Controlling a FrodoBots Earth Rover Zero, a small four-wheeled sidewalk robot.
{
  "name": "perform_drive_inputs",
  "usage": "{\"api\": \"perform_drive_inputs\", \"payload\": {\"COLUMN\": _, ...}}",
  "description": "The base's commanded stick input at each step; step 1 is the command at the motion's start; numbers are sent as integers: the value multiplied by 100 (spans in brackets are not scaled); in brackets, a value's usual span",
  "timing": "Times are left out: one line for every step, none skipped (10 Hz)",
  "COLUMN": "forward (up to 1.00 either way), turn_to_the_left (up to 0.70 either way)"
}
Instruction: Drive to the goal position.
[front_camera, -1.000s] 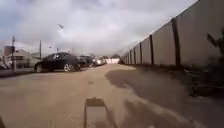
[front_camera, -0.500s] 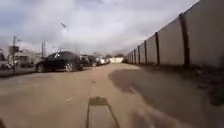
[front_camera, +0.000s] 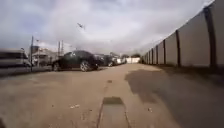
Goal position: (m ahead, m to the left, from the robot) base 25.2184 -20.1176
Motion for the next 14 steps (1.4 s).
{"api": "perform_drive_inputs", "payload": {"forward": 70, "turn_to_the_left": 13}}
{"api": "perform_drive_inputs", "payload": {"forward": 70, "turn_to_the_left": 11}}
{"api": "perform_drive_inputs", "payload": {"forward": 70, "turn_to_the_left": -15}}
{"api": "perform_drive_inputs", "payload": {"forward": 70, "turn_to_the_left": -35}}
{"api": "perform_drive_inputs", "payload": {"forward": 70, "turn_to_the_left": -35}}
{"api": "perform_drive_inputs", "payload": {"forward": 70, "turn_to_the_left": -17}}
{"api": "perform_drive_inputs", "payload": {"forward": 70, "turn_to_the_left": -3}}
{"api": "perform_drive_inputs", "payload": {"forward": 70, "turn_to_the_left": 5}}
{"api": "perform_drive_inputs", "payload": {"forward": 70, "turn_to_the_left": 18}}
{"api": "perform_drive_inputs", "payload": {"forward": 70, "turn_to_the_left": 1}}
{"api": "perform_drive_inputs", "payload": {"forward": 70, "turn_to_the_left": -24}}
{"api": "perform_drive_inputs", "payload": {"forward": 70, "turn_to_the_left": -35}}
{"api": "perform_drive_inputs", "payload": {"forward": 70, "turn_to_the_left": -35}}
{"api": "perform_drive_inputs", "payload": {"forward": 70, "turn_to_the_left": -35}}
